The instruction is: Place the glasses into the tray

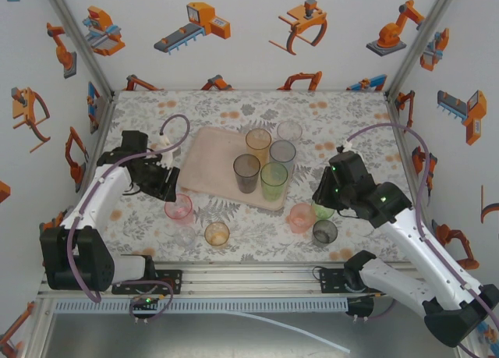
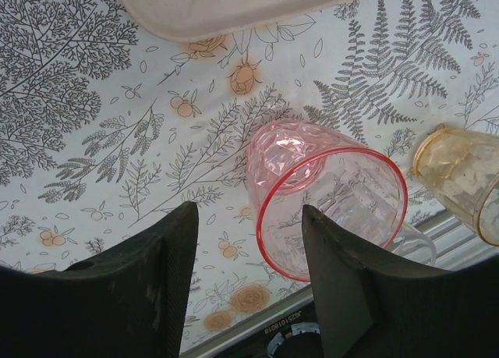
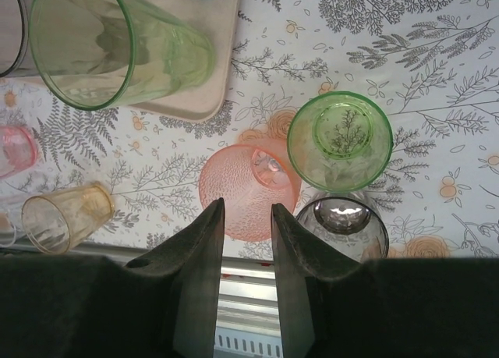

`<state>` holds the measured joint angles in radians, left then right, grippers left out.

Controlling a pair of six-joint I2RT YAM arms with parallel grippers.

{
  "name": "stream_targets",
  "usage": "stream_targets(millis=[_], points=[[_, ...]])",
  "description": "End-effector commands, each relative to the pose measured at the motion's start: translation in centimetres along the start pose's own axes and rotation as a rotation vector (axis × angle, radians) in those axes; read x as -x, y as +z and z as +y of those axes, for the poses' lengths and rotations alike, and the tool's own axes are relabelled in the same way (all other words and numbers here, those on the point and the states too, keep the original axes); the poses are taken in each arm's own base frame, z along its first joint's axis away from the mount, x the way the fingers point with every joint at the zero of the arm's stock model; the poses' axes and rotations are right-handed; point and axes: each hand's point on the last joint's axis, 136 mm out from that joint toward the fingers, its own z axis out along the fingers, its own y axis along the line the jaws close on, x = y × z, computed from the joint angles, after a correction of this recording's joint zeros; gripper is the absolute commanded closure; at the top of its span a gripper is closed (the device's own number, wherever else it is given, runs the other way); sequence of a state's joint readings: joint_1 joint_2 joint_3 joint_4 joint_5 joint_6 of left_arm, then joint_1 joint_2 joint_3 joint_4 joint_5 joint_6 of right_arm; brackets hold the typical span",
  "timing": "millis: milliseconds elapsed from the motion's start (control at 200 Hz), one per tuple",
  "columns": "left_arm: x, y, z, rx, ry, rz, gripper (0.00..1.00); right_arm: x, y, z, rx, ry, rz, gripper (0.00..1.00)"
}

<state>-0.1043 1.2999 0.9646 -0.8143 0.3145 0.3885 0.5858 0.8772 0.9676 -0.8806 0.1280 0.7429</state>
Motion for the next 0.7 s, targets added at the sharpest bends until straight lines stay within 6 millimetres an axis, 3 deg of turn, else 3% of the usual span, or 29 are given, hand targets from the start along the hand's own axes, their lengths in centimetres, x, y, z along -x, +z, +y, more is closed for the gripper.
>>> stream_targets(millis=[0,696], points=[[-0.3,0.5,-0.49,-0.023,0.033,0.006,0.47,0.34,0.03,-0.1,0.002,0.023,-0.028,0.68],[0.34,0.94,-0.87,0.01,0.064,0.002,0.52,0.34,0.55,-0.26,-0.008,0.044,-0.032,0.68]])
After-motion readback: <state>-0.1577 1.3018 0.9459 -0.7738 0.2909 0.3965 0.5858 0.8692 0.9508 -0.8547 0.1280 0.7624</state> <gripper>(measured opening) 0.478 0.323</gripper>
